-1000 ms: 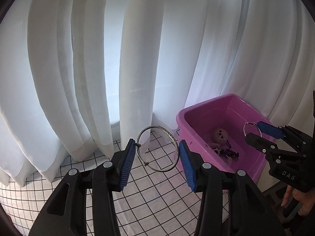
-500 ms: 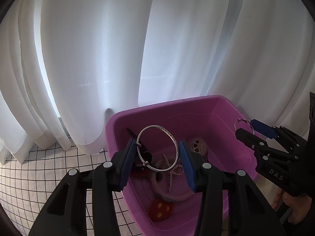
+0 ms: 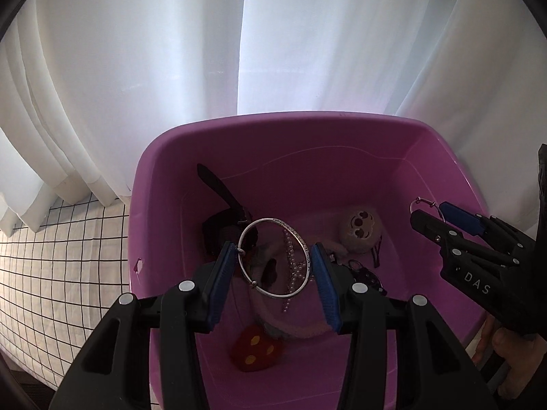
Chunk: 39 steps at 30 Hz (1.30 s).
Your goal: Organize jewelry
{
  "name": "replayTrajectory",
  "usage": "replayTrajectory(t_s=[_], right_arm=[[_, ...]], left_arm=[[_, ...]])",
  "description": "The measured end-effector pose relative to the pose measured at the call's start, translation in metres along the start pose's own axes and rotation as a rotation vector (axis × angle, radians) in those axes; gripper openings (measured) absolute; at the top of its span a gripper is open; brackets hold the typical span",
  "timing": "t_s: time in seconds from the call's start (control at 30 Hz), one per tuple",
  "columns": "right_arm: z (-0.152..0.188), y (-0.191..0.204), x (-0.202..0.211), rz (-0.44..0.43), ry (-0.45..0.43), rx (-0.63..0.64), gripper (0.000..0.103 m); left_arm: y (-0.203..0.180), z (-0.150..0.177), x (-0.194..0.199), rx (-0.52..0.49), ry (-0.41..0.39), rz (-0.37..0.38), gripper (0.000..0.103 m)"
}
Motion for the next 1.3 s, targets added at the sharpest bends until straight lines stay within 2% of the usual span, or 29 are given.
replayTrajectory(t_s=[0.2,0.23,0.27,0.37,0.4,0.43,0.47,0.57,0.83,1.3], right_arm=[[0.0,-0.004,-0.016,-0.019,0.064,-0.01,0.052],[0.0,-0.004,-0.016,-0.012,0.072,-0.008,0.053],[0.0,-0.005,-0.017,-0.012,0.079,-0.009,0.058],[-0.002,-0.005,-0.016,-0.009,0.067,-0.014,0.065],[-0.001,-0.006,-0.016,-0.006,0.067,-0.014,0.065],[-0.001,-0.006,-0.016,-0.006,0.067,-0.014,0.065],[-0.001,-0.005,-0.015,-0.006,0.064,-0.013,0.065],[-0.001,-0.005,-0.013,-0.001,0.06,-0.012,0.065],[0.0,-0.003,-0.013,0.002,0.056,-0.008,0.065],[0.003,0.003,-0.013,0.005,0.058,0.01,0.065]], left_arm=[[-0.005,0.005,-0.02,0.021,0.087,-0.017,0.046],[-0.005,0.006,-0.023,0.025,0.099,-0.023,0.046],[-0.005,0.006,-0.024,0.026,0.107,-0.023,0.047],[-0.012,0.004,-0.021,0.016,0.103,0.012,0.063],[-0.014,0.004,-0.017,0.004,0.091,0.007,0.076],[-0.014,0.004,-0.014,-0.003,0.072,-0.032,0.088],[-0.015,0.002,-0.01,-0.004,0.045,-0.053,0.097],[-0.015,0.001,-0.005,-0.004,0.031,-0.047,0.097],[-0.001,-0.006,0.002,0.022,0.007,-0.103,0.097],[0.015,-0.008,0.011,0.042,-0.006,-0.138,0.097]])
Point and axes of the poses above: each gripper's, at about its wrist camera, not at the fingertips, and x roughly against the way its jaws point, y to its left, z to its underside, the point moved 7 cm from there along -x, roughly the way its jaws point, and after that the axes turned 9 degrees about -z, right-handed, at the moved point
